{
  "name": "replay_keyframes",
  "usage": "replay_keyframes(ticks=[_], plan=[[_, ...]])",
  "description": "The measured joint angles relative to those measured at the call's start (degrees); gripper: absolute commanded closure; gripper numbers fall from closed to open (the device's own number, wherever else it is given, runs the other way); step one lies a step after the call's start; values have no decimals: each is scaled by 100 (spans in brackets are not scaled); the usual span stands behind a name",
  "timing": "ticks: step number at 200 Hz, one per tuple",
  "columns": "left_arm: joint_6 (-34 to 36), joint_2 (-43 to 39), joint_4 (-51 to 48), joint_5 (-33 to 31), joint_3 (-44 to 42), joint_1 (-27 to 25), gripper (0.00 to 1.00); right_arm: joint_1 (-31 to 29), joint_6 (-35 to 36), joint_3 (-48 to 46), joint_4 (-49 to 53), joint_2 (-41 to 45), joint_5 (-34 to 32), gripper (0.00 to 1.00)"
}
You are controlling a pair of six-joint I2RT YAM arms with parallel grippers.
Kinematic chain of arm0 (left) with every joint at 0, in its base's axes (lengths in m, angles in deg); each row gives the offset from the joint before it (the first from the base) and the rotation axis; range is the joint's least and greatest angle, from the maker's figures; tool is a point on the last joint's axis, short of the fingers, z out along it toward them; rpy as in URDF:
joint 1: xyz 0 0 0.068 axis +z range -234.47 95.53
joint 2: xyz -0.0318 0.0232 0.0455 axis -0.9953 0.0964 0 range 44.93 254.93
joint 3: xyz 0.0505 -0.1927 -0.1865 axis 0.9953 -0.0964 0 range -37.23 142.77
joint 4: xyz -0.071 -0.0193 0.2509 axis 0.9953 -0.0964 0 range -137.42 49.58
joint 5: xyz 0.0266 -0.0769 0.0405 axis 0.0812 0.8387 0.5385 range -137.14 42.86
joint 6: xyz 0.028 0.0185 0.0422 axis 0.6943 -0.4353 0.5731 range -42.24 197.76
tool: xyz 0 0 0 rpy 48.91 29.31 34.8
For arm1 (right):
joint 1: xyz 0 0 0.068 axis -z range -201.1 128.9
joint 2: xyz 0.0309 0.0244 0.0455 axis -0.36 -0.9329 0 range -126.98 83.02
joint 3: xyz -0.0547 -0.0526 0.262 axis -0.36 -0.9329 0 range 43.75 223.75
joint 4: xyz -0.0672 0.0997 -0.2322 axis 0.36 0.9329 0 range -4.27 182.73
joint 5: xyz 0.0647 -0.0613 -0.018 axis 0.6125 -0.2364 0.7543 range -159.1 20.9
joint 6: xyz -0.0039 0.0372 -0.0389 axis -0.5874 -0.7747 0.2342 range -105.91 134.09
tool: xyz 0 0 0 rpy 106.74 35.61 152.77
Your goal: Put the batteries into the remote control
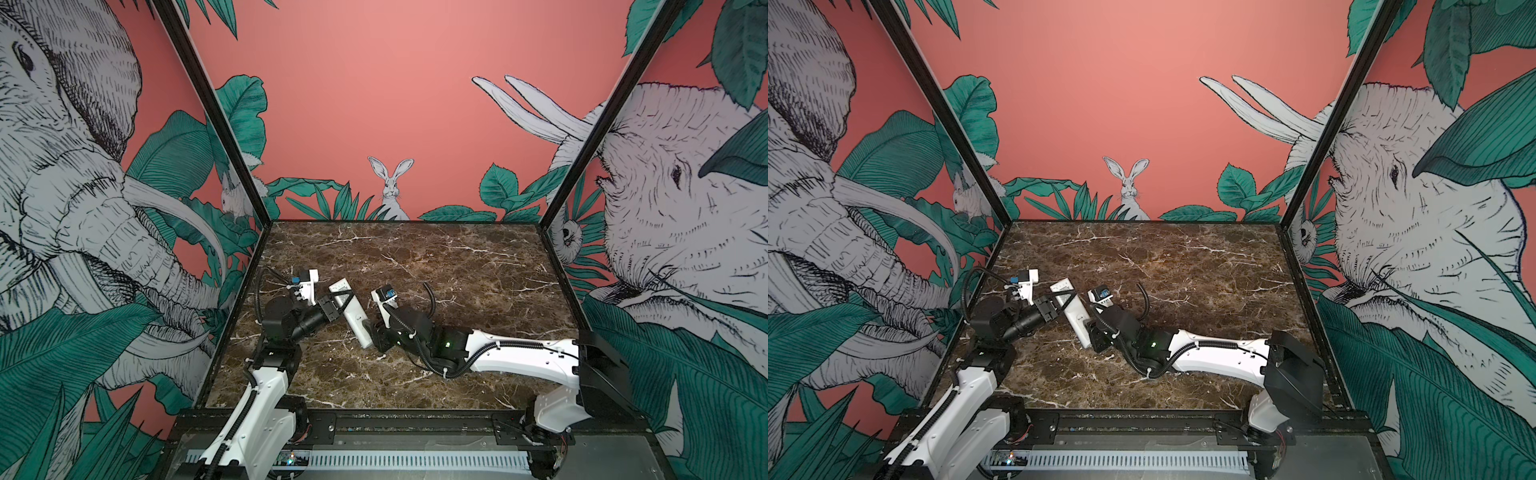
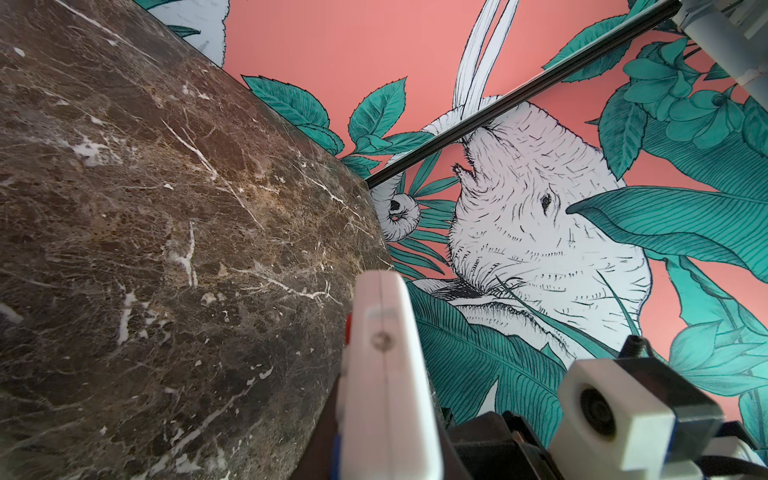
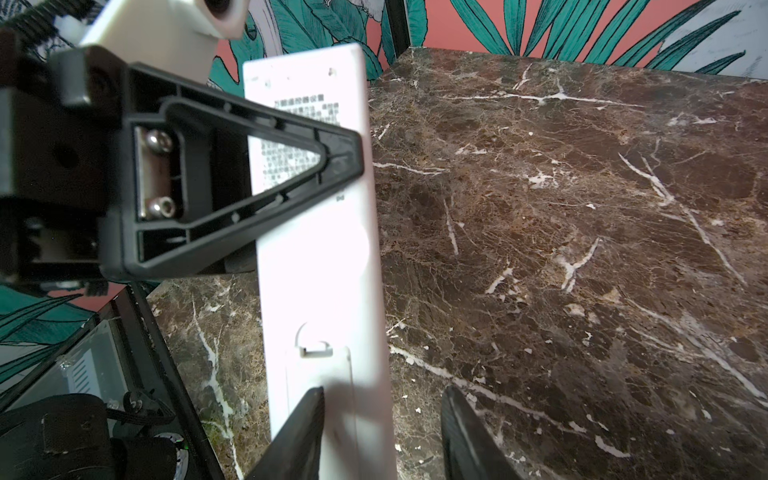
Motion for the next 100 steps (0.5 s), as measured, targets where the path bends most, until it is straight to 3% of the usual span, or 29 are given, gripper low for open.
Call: replay_keyframes(ticks=[100], plan=[[-2,63,2,-17,0,0,100,26,92,173,254,-52,101,49]])
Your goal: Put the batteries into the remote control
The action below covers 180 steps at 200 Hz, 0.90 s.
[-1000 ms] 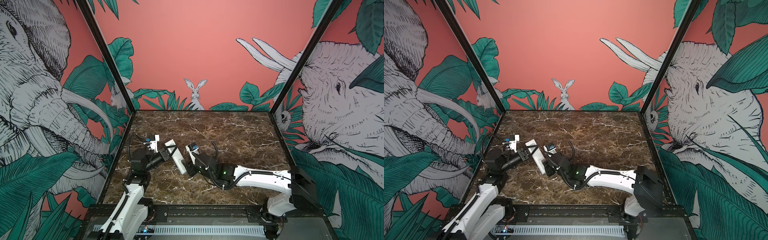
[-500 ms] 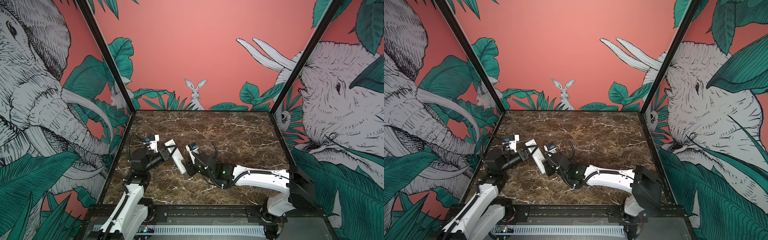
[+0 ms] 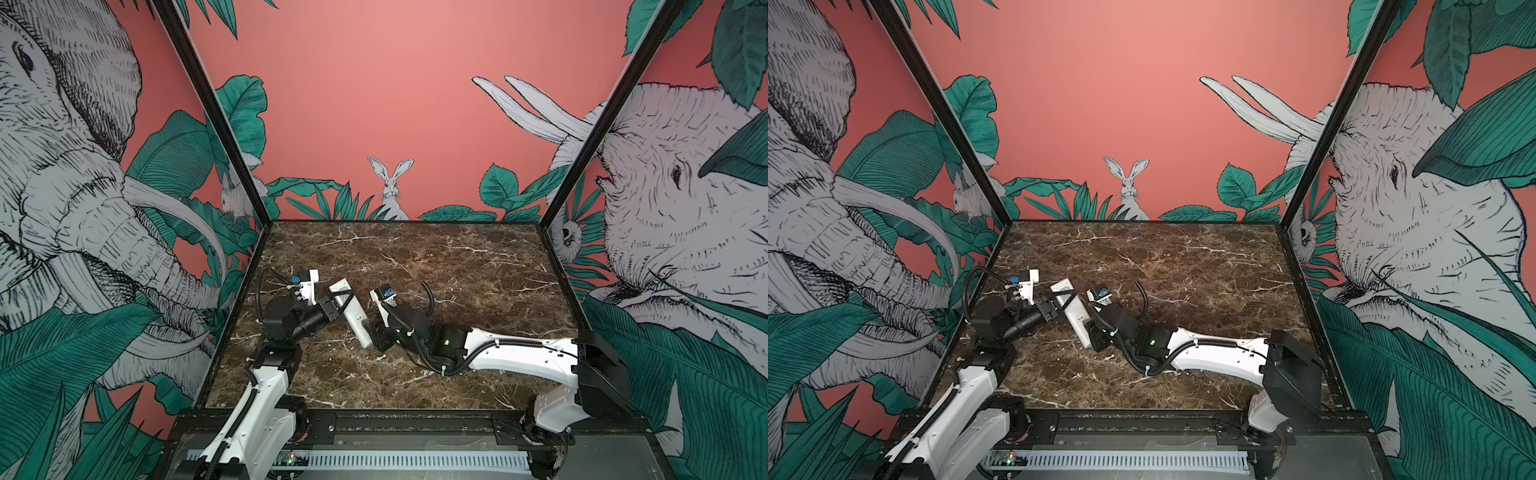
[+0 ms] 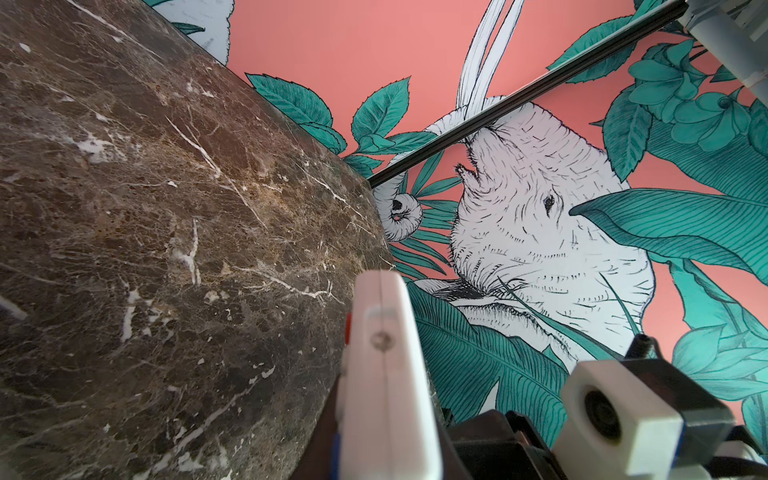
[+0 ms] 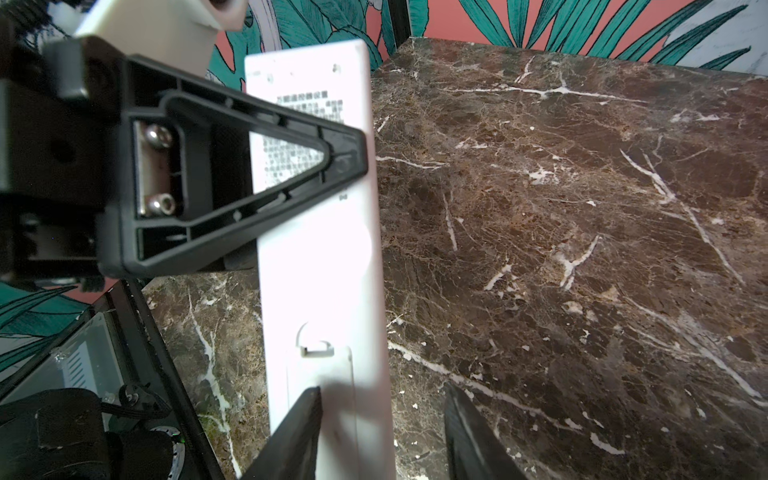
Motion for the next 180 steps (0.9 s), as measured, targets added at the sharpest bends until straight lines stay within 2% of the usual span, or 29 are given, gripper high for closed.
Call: replay_keyframes(ticks=[58,112,180], plan=[[-22,24,2,22,0,0,100,-4,260,284,369,0,114,35],[-22,44,-2,20,0,0,100,-44,361,358,564,2,136,13],[-15,4,-63,13,0,-4,100,-92,422,501,743,0,227,8]])
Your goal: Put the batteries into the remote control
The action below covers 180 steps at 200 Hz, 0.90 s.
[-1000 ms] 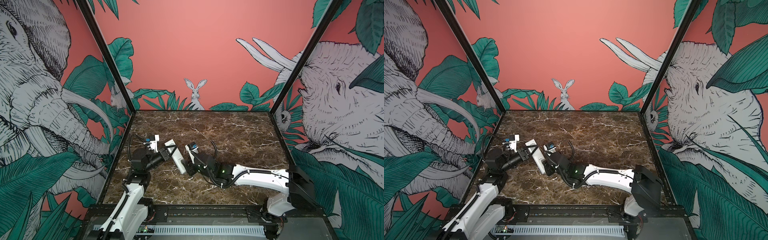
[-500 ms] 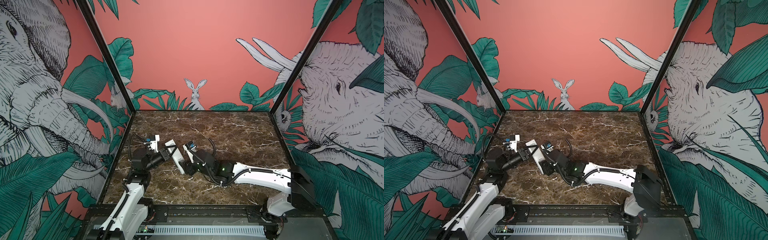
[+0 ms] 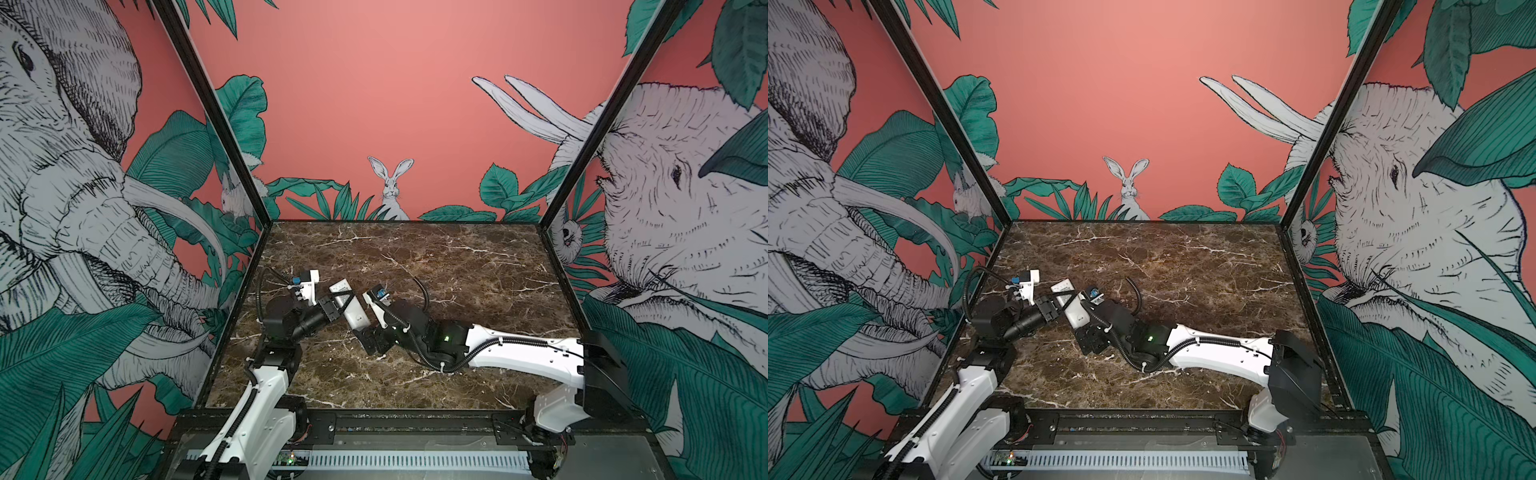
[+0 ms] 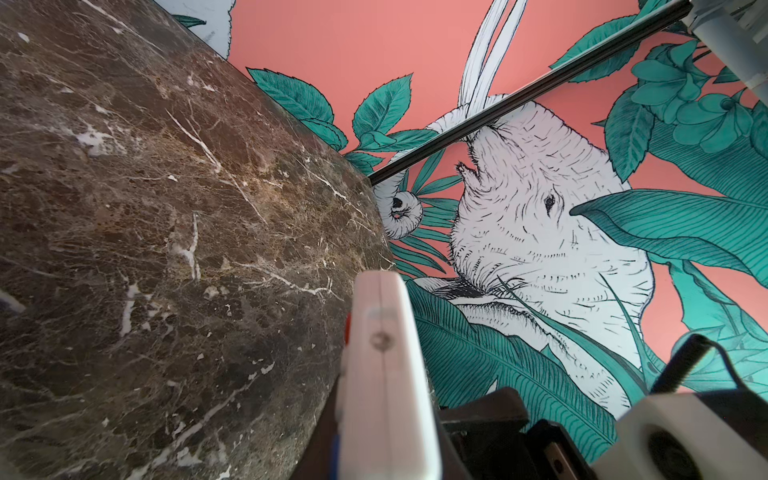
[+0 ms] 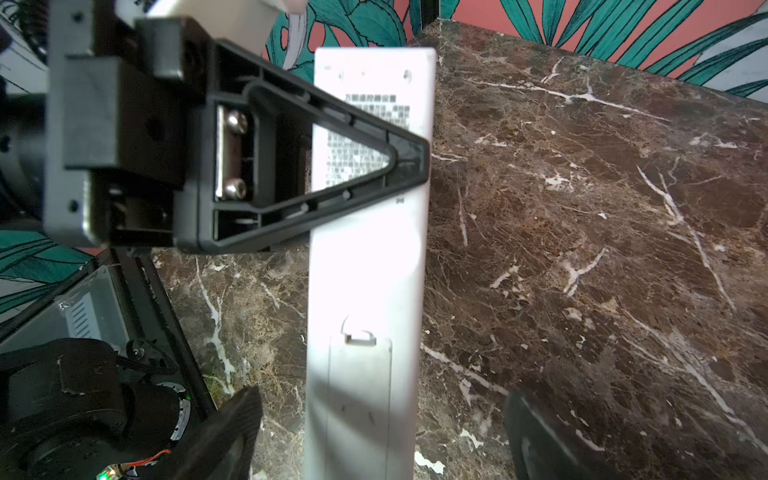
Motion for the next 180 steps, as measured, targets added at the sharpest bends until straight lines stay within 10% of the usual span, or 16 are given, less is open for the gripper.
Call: replay_keyframes(ticks=[180], plan=[[-2,-22,-7,0,0,0,100,0,-286,162,286,-564,57,15]])
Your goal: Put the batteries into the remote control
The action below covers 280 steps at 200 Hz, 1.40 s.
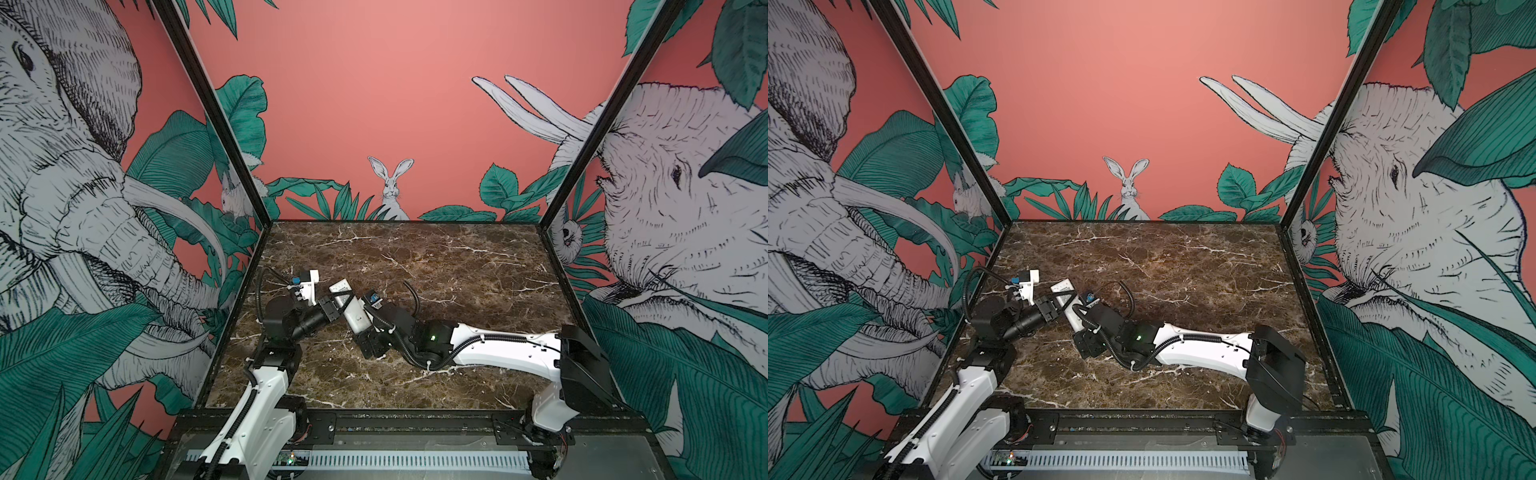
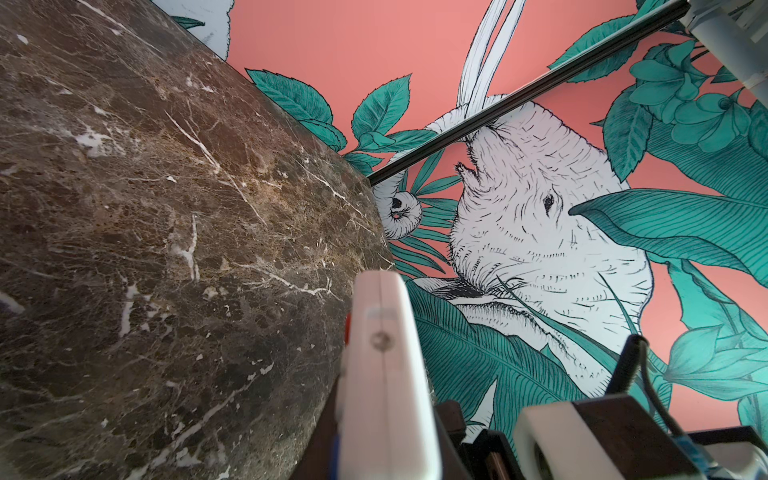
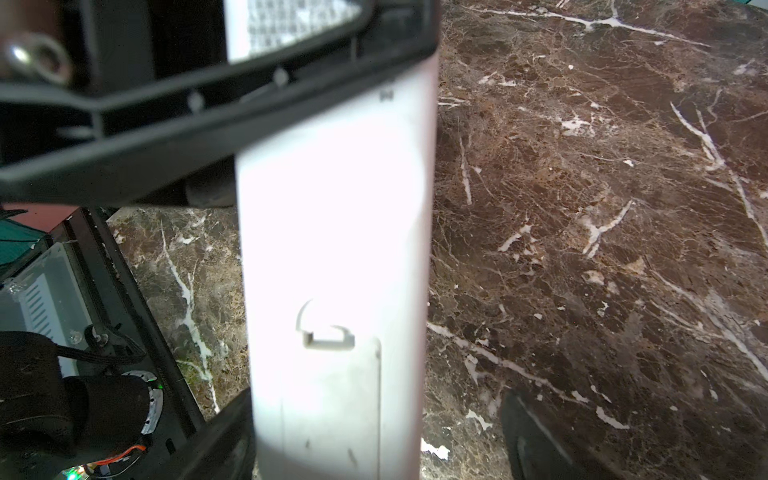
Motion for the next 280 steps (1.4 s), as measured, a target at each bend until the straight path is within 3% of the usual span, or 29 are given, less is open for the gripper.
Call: replay_keyframes(ticks=[55,145,197,219,251,280], plan=[[0,0,0,0,0,0,100,13,-81,-7,-101,-90,118,22],[17,0,-94,-59,2,0,100,7,-101,-111,-308,-122,358,71],[48,2,-157,-61,2,-2,100,15,-103,-214,-461,-122,398,83],[90,2,-203,-57,22,-2,81,24,-101,-258,-531,-120,420,86],[109,0,-216,28,90,-2,43,98,-83,-413,-549,20,455,88],[140,-46,-188,114,195,-2,29,264,-83,-660,-518,149,437,89]])
